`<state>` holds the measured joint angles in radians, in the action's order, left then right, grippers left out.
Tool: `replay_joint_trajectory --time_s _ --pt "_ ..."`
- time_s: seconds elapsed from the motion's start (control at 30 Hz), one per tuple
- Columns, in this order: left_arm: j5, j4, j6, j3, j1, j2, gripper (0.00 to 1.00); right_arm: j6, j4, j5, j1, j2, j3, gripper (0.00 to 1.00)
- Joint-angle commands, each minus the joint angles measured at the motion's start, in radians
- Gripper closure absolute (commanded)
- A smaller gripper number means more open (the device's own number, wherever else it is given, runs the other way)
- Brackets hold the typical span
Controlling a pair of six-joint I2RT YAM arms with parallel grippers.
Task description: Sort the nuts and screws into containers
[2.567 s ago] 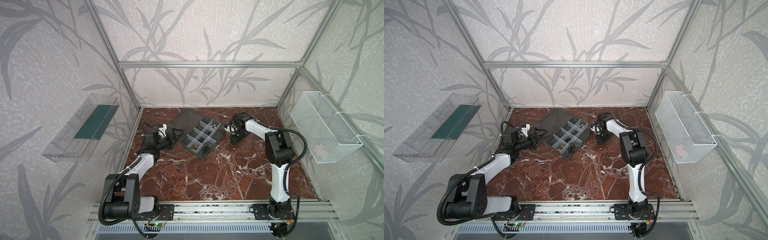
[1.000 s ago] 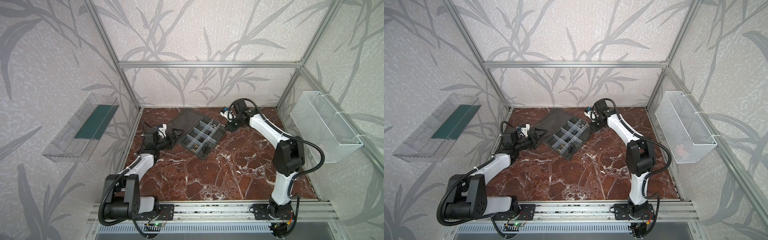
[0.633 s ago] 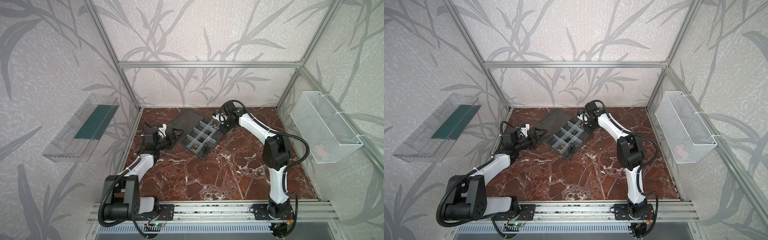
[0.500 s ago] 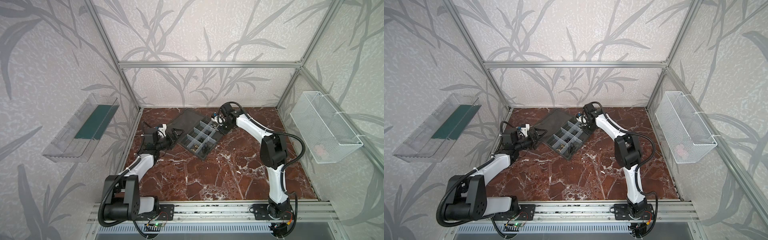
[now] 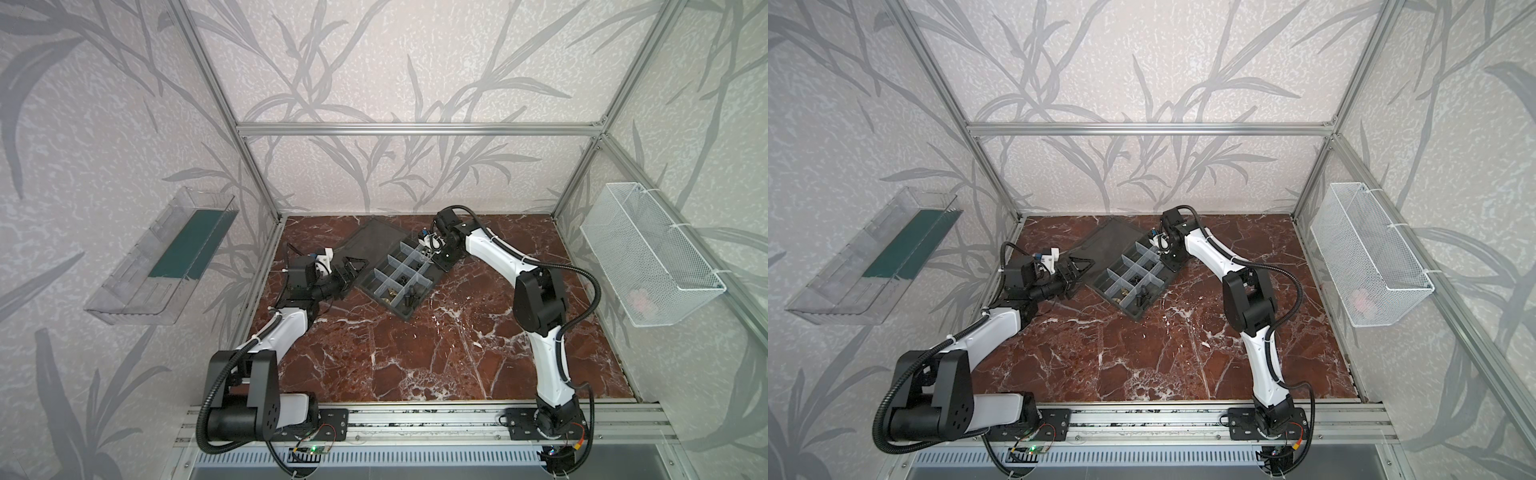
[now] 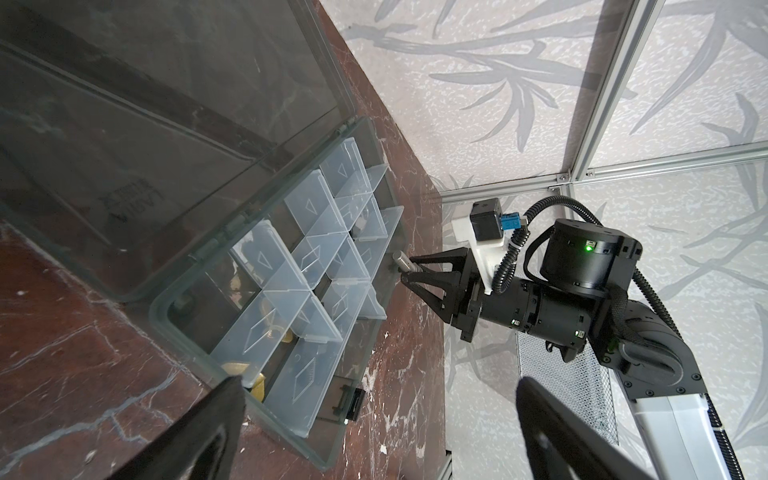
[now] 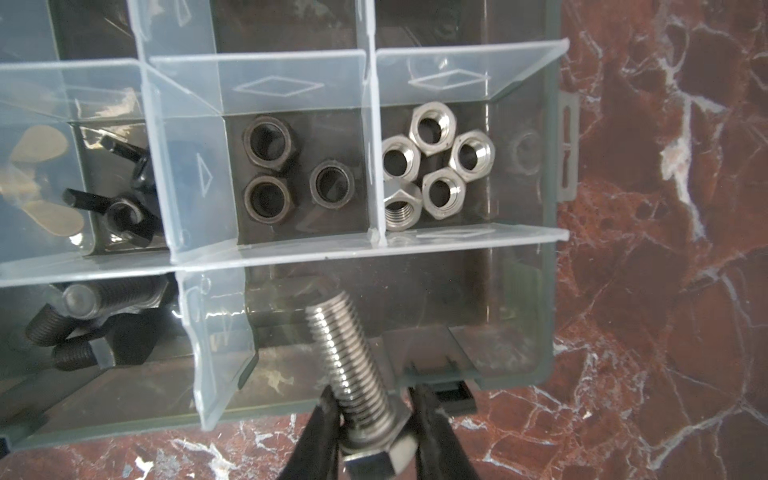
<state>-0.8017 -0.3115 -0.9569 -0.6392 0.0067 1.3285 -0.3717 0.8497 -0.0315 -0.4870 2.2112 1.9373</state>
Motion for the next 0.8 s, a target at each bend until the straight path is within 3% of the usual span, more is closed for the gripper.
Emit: replay_joint_trajectory --time_s 0.0,0.13,0.4,0.77 --pt "-0.002 -0.011 0.013 -0.007 0.004 -0.025 0.0 -0.001 0.023 0.008 -0.007 0.028 0.035 0.89" --pt "-0.003 -0.01 0.014 -0.006 0.003 -0.028 0.01 0.004 0.027 0.008 -0.01 0.038 0.048 0.84" --pt "-0.002 -0.008 0.013 -0.006 0.005 -0.03 0.0 0.011 0.016 0.035 -0.014 0.03 0.043 0.62" --pt "0.029 0.129 0.093 -0.057 0.006 -0.068 0.01 0.046 -0.157 0.043 -0.01 -0.173 -0.154 0.53"
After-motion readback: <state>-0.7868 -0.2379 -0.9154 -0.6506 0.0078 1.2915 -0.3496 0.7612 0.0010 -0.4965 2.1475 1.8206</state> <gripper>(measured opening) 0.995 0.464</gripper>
